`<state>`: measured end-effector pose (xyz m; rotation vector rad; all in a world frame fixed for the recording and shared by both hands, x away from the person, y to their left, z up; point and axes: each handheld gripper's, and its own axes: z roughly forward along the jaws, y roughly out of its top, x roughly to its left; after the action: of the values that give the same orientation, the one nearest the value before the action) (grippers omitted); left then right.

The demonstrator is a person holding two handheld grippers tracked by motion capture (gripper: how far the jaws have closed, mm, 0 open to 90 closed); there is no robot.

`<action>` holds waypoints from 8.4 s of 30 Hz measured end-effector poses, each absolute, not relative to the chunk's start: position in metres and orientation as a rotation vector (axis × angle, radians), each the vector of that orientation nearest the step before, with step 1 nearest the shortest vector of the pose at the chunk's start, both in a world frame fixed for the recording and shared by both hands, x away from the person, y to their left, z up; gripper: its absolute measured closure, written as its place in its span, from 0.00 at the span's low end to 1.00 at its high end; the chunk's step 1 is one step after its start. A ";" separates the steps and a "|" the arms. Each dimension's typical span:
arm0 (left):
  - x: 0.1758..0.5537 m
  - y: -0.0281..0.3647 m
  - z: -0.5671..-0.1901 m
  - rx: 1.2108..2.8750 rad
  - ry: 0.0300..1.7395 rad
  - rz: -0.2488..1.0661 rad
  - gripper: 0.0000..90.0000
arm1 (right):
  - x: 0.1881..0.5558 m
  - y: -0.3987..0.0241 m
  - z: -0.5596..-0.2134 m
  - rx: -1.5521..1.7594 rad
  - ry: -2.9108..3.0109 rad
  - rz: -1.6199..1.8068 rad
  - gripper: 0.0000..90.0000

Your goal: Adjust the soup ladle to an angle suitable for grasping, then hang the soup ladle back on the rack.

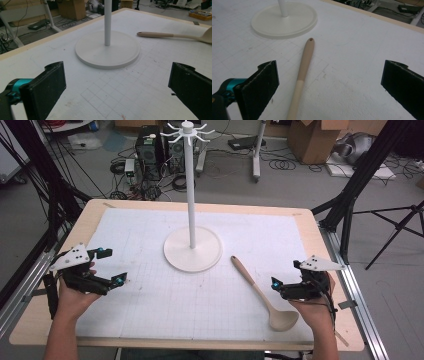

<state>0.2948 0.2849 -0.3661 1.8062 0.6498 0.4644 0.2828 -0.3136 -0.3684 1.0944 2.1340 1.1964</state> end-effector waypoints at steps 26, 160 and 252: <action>0.294 0.286 -0.368 1.793 0.637 0.448 0.02 | 0.287 -0.304 -0.373 1.088 2.180 1.145 0.01; 0.297 0.282 -0.375 1.846 0.654 0.442 0.02 | 0.356 -0.236 -0.409 1.223 2.806 0.467 0.64; 0.296 0.285 -0.374 1.832 0.658 0.444 0.02 | 0.362 -0.241 -0.226 0.791 2.474 1.222 0.86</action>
<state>0.2963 0.2849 -0.3738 1.8321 0.6581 0.4441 0.3622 -0.2408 -0.2256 0.7908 2.4741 1.2224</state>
